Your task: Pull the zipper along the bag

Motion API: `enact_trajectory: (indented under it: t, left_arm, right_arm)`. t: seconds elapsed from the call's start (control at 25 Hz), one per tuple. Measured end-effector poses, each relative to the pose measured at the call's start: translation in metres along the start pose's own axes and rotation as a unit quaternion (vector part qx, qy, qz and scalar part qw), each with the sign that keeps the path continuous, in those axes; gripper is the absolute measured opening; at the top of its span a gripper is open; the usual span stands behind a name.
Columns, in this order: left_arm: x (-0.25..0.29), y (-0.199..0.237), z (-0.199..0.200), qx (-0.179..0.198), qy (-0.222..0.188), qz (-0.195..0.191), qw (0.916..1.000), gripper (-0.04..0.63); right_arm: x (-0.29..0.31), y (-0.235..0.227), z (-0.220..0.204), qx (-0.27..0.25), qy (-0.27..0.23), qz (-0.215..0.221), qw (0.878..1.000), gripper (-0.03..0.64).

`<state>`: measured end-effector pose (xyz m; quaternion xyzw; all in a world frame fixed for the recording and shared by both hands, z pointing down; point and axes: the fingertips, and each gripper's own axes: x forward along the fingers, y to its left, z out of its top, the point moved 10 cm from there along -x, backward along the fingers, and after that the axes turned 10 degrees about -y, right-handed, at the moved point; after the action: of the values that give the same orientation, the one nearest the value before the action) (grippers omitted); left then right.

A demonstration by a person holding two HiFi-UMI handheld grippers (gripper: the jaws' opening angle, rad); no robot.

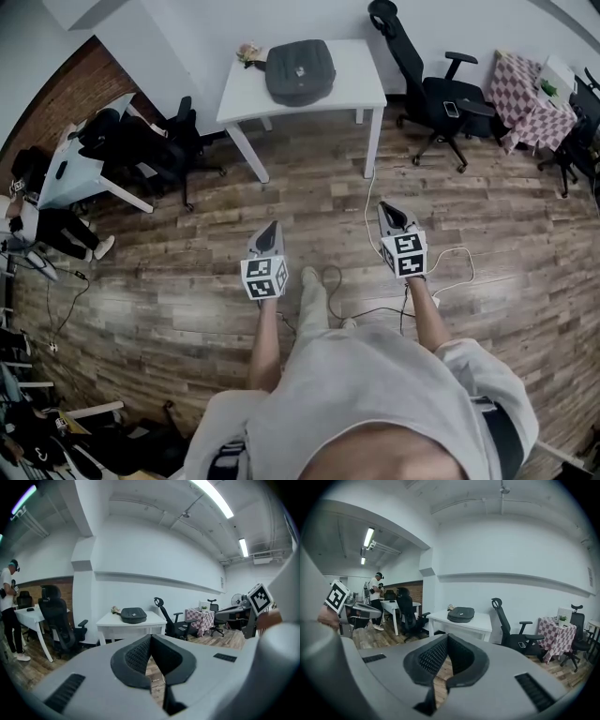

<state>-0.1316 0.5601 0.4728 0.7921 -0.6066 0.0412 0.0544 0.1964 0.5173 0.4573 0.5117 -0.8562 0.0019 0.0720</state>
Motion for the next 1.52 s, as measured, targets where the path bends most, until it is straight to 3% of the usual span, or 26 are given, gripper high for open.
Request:
enact_trajectory:
  t: [0.36,1.12,1.52]
  left_arm:
    - [0.087,0.032,-0.002,-0.004,0.001,-0.021,0.9998,0.026]
    - [0.339,0.175,0.051,0.001,0.008,-0.104,0.9946,0.026]
    - [0.416,0.208,0.057,0.012,0.016,-0.144,0.9893,0.026]
  right_arm:
    - [0.074,-0.025,0.001,-0.001,0.006,-0.011,1.000,0.014]
    - [0.317,-0.069,0.048,-0.005,0.028,-0.078,0.997,0.014]
    - [0.379,-0.079,0.042,0.005,0.045,-0.097,0.994,0.014]
